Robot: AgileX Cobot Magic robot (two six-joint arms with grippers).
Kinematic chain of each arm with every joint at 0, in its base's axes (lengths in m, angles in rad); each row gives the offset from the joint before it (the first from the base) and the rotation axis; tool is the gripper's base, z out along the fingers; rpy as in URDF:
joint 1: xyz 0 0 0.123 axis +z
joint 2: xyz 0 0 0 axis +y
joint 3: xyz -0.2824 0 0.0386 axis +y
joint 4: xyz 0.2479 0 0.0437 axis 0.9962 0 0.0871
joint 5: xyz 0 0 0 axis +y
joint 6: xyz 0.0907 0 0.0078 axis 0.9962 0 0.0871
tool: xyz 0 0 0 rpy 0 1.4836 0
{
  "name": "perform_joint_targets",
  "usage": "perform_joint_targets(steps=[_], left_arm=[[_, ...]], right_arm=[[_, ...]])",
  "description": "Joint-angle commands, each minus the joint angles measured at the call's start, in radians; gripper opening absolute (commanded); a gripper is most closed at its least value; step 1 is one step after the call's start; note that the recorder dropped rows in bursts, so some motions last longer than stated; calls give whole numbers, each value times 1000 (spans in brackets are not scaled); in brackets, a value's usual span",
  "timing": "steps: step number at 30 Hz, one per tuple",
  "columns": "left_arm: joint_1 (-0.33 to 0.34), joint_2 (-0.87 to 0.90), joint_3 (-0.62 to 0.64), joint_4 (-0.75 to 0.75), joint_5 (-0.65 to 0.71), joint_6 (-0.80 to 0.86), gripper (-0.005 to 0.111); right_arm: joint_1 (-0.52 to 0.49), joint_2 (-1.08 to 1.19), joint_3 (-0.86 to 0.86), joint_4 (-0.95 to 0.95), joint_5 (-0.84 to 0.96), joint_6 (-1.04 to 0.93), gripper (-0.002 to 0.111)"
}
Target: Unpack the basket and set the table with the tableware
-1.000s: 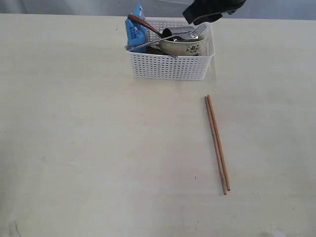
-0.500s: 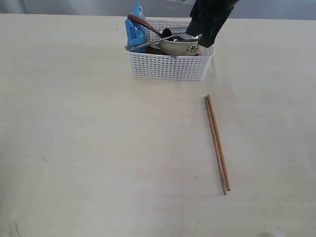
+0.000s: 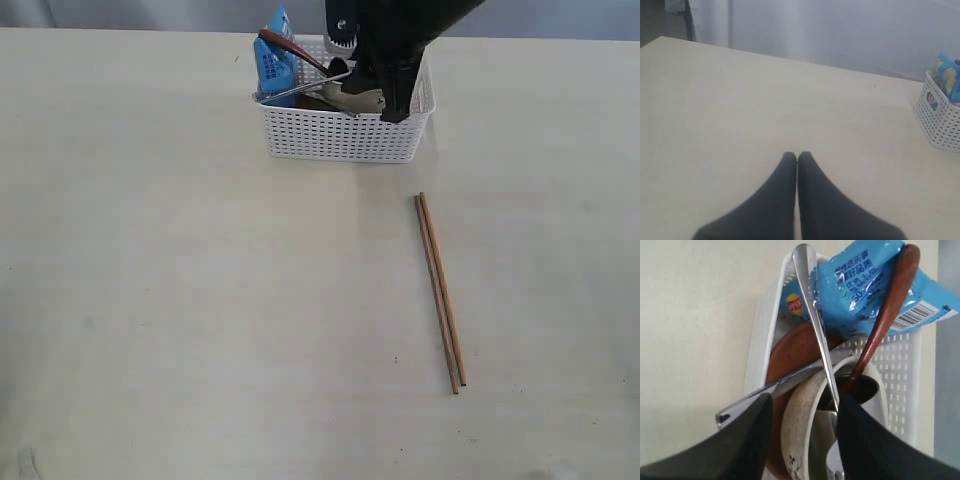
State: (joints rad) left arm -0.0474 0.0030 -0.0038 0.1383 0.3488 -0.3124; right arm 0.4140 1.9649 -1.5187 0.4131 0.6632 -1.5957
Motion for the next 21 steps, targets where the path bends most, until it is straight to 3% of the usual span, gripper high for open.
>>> perform_joint_targets(steps=[1,11,21], left_arm=[[3,-3,4,-11,-1,1,0],[3,-3,4,-11,-1,1,0],[3,-3,4,-11,-1,1,0]], right_arm=[[-2,29,-4,43,-28,-63,41],[7,43,-4,99,-86,-103,41],[121,43,-4,65,-200,-117,41]])
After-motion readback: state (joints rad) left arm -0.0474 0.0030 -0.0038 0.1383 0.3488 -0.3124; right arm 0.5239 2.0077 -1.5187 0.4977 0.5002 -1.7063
